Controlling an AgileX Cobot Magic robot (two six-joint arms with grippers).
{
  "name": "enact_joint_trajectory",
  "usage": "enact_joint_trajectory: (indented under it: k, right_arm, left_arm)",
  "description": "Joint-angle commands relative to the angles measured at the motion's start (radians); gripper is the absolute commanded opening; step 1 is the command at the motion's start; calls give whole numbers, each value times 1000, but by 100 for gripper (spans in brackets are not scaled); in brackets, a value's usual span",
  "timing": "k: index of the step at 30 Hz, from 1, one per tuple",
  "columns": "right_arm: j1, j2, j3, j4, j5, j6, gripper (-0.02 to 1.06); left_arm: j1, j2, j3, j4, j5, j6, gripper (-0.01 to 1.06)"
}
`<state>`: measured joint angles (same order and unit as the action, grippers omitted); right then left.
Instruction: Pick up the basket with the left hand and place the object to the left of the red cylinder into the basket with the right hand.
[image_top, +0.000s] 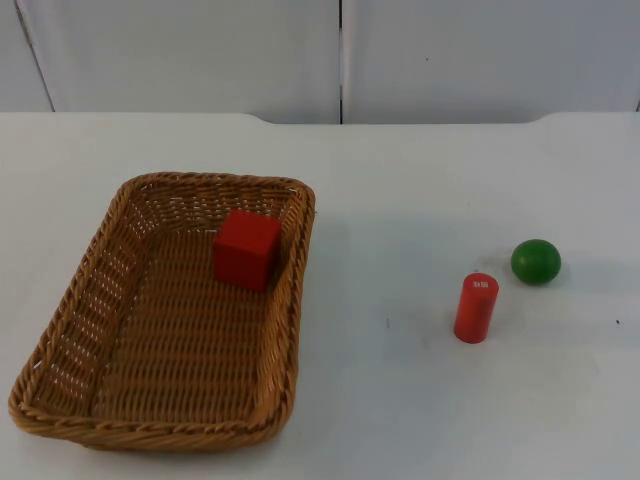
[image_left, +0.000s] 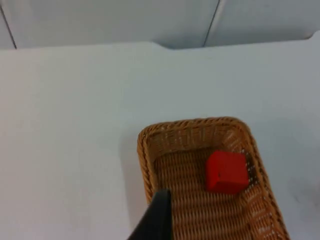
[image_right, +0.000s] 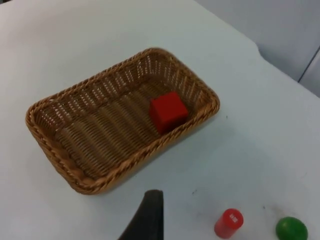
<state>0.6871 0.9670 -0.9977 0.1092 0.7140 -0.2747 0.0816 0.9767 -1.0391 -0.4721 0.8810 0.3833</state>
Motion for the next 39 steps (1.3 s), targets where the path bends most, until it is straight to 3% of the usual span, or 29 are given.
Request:
enact_joint_trajectory:
  k: [1, 11, 19, 27, 39]
  right_arm:
    - [-5, -6, 27, 0, -15, 5, 85]
    - [-5, -6, 85, 4, -26, 32, 85]
    - [-5, -8, 91, 4, -26, 32, 85]
    - [-5, -123, 177, 4, -97, 51, 85]
    - [-5, -367, 293, 4, -65, 107, 85]
  left_arm:
    - [-2, -43, 8, -25, 10, -7, 85]
    - [-2, -298, 197, -34, -89, 8, 85]
    - [-2, -428, 270, -14, -92, 8, 85]
    - [-2, -515, 278, 8, -23, 8, 85]
    - [-52, -622, 278, 99, 61, -81, 85]
